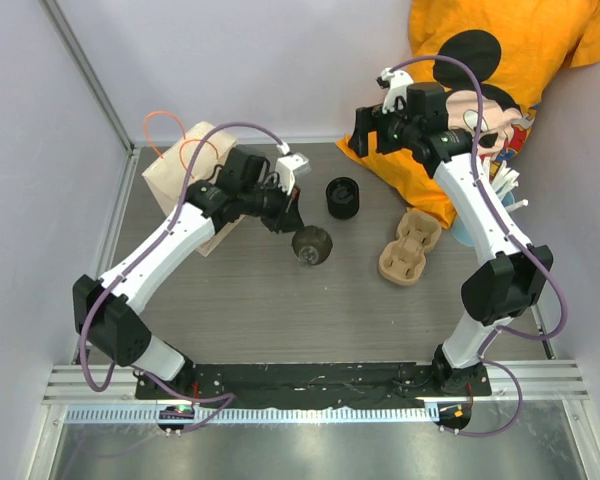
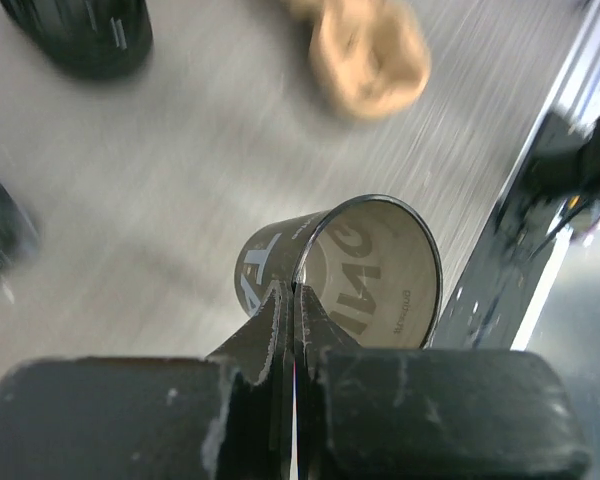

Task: Pack the takeout coffee

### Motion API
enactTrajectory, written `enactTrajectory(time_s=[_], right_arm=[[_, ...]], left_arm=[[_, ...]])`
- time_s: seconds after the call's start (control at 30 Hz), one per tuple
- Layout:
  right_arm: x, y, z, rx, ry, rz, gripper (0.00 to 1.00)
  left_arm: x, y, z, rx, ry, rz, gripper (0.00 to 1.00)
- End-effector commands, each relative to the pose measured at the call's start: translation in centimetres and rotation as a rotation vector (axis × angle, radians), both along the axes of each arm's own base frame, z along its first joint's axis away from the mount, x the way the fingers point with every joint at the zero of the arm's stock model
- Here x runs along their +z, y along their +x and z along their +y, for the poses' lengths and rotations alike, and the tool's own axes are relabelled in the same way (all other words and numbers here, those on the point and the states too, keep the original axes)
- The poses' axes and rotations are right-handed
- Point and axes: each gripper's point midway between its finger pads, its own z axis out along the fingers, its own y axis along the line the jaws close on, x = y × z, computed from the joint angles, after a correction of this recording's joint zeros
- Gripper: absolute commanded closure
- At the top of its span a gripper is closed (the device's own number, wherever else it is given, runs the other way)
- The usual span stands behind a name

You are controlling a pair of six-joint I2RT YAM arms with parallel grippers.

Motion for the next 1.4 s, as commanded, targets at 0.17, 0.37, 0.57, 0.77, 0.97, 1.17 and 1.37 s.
enactTrajectory(time_s=[0.17, 0.37, 0.57, 0.77, 0.97, 1.17, 1.37], right_arm=[[-1.9, 1.9, 0.3, -0.013, -0.011, -0.017, 0.05], [-5.8, 3.0, 0.0, -0.036, -0.049, 0.045, 0.04], [-7.8, 3.5, 0.0, -0.037, -0.066, 0.079, 0.06], [-8.7, 3.5, 0.3, -0.028, -0.064, 0.101, 0.06], [-9.4, 3.5, 0.1, -0.029, -0.069, 0.112, 0.1], [-9.7, 3.3, 0.2, -0.021, -0.072, 0.116, 0.14], [-9.3, 3.1, 0.3, -0.018, -0.061, 0.114, 0.14]], left_arm=[[-6.4, -0.7, 0.4, -0.029, 0.034, 0.054, 1.0], [-10.0, -1.0, 0.2, -0.034, 0.049, 0.093, 1.0], [-12.2, -0.7, -0.4, -0.025, 0.061, 0.12, 1.0], [-13.4, -0.8, -1.1, -0.038, 0.049, 0.16, 1.0], [-14.0, -0.7, -1.5, -0.036, 0.048, 0.177, 0.99], [-13.4, -0.6, -1.4, -0.027, 0.042, 0.158, 0.85], [-12.2, -0.8, -1.2, -0.026, 0.025, 0.125, 0.82]])
